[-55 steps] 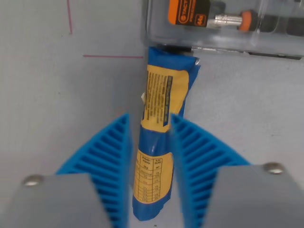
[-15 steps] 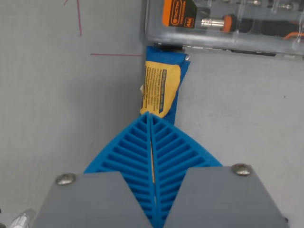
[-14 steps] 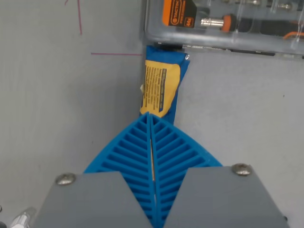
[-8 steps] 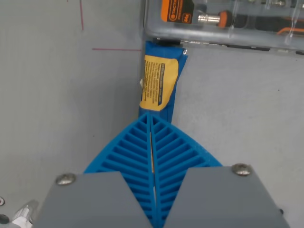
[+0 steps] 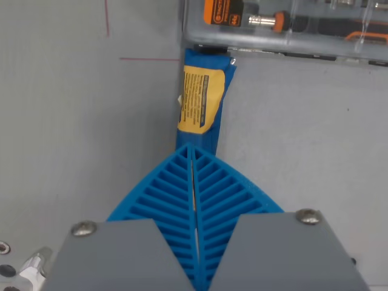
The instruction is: Pick up the blue bag
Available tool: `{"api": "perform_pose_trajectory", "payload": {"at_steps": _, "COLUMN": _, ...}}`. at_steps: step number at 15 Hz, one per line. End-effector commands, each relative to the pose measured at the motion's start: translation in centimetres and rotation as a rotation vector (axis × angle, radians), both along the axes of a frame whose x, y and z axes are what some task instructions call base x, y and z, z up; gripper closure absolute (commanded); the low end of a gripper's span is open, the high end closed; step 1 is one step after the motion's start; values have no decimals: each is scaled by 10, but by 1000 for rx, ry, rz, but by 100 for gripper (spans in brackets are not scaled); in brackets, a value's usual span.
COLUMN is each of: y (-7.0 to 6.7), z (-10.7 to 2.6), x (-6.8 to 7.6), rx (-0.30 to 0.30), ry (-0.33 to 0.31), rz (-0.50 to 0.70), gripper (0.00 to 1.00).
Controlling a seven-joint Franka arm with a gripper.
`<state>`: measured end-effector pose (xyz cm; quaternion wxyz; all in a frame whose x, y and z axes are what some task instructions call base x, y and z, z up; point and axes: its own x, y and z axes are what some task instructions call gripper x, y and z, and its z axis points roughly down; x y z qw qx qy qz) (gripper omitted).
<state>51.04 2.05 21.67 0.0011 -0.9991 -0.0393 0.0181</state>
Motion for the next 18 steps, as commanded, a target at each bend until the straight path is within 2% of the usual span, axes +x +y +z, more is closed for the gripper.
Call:
{"api": "perform_pose_trajectory", "payload": {"at_steps": 1, "y": 0, "z": 12, "x": -11, "rx": 0, "ry": -51, "rz": 19, "gripper": 100}}
{"api": "perform_pose_trajectory", "payload": {"at_steps": 18, "y": 0, "z": 40, "x": -12, "rx": 0, "ry": -51, "rz": 19, "gripper": 100}}
